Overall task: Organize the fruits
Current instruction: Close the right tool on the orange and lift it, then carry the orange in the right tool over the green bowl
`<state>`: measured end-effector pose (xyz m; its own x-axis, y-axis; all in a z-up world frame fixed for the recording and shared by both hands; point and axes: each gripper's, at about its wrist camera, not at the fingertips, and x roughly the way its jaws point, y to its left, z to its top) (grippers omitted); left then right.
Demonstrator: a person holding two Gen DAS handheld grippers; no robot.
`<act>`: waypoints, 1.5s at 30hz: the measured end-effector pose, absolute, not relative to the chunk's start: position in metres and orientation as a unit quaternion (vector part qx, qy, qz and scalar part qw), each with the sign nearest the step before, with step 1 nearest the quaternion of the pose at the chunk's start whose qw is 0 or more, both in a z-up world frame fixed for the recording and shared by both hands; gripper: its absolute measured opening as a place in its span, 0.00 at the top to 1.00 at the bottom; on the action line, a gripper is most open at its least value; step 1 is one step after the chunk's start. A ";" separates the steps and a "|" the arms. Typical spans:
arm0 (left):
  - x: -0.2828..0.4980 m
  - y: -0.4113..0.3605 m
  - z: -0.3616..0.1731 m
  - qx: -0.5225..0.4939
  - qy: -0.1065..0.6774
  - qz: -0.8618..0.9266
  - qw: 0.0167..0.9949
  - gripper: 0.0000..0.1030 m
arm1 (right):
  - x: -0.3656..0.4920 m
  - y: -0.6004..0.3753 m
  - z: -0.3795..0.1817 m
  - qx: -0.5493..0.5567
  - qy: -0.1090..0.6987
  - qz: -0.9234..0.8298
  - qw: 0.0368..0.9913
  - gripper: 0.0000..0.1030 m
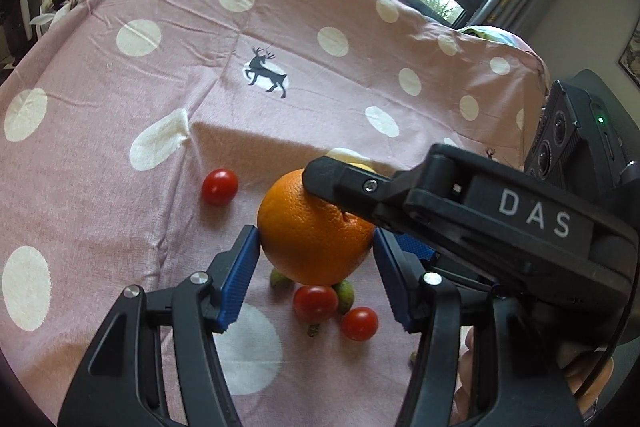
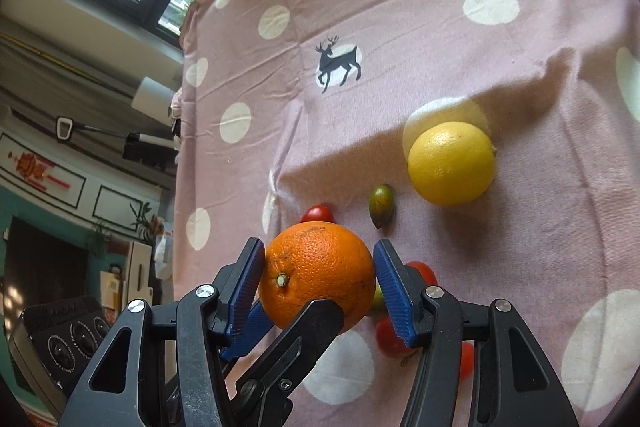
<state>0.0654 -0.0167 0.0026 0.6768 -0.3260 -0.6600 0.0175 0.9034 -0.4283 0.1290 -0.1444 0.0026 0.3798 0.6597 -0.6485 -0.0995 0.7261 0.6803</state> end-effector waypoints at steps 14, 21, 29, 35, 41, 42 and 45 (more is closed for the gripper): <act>0.045 -0.051 0.032 -0.165 0.347 -0.135 0.913 0.44 | 0.100 -0.180 0.034 0.302 0.444 0.230 0.812 0.42; 0.039 -0.072 0.042 -0.149 0.334 -0.155 0.918 0.44 | 0.087 -0.204 0.043 0.316 0.422 0.220 0.821 0.42; 0.034 -0.098 0.050 -0.135 0.319 -0.181 0.920 0.44 | 0.073 -0.234 0.050 0.333 0.400 0.202 0.830 0.42; 0.033 -0.117 0.054 -0.127 0.314 -0.204 0.918 0.44 | 0.063 -0.256 0.056 0.340 0.384 0.183 0.838 0.42; 0.035 -0.134 0.055 -0.119 0.315 -0.224 0.915 0.44 | 0.058 -0.275 0.056 0.350 0.377 0.165 0.842 0.42; 0.034 -0.136 0.055 -0.118 0.314 -0.227 0.914 0.44 | 0.057 -0.279 0.056 0.351 0.375 0.162 0.842 0.42; 0.035 -0.145 0.056 -0.113 0.314 -0.237 0.912 0.44 | 0.054 -0.288 0.057 0.357 0.371 0.154 0.844 0.42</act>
<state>0.0351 -0.1451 0.0557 0.6900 -0.5038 -0.5198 0.3612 0.8619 -0.3559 0.0540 -0.2882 0.0566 0.6781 0.5240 -0.5155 0.0050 0.6980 0.7160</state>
